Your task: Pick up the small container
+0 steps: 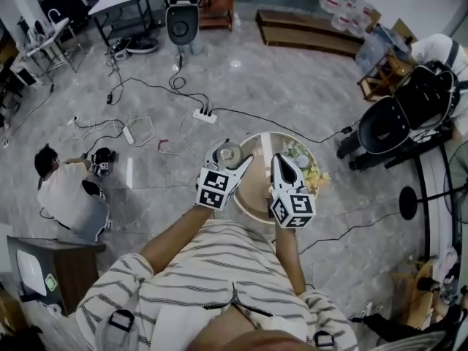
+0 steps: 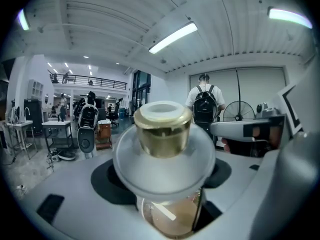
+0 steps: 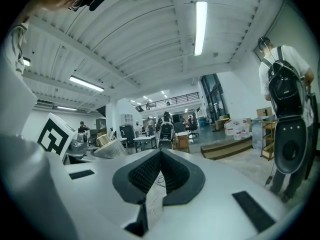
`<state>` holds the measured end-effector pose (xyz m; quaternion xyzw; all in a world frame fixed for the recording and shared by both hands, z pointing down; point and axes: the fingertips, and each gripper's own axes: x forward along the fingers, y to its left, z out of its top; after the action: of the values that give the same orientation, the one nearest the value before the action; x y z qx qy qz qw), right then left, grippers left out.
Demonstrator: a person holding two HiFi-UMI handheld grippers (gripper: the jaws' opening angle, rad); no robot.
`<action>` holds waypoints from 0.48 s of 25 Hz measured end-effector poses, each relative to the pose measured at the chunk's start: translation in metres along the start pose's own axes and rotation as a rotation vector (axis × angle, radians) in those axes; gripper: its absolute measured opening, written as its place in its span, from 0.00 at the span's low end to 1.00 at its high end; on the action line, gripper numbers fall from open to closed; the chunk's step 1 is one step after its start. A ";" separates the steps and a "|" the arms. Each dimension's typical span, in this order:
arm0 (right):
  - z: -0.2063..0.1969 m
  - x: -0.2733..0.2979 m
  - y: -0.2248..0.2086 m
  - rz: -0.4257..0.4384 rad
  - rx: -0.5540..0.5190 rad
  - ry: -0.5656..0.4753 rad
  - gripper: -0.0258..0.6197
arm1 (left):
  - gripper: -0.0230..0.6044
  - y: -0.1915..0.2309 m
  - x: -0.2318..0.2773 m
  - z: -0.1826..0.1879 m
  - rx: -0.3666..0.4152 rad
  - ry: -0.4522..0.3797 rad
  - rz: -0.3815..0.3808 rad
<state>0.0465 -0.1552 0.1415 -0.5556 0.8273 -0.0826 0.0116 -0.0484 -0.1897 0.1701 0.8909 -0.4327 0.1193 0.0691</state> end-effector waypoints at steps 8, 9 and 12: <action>0.003 0.009 0.000 0.011 -0.008 -0.014 0.06 | 0.56 0.008 0.002 0.001 -0.005 -0.015 0.001; 0.002 0.007 -0.001 0.010 -0.009 -0.016 0.06 | 0.56 0.006 0.002 0.000 -0.006 -0.017 -0.005; 0.004 0.001 0.000 0.009 -0.014 -0.024 0.05 | 0.56 -0.001 -0.002 0.001 0.000 -0.024 -0.014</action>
<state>0.0464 -0.1567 0.1380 -0.5529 0.8301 -0.0704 0.0180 -0.0488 -0.1880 0.1681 0.8952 -0.4275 0.1081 0.0649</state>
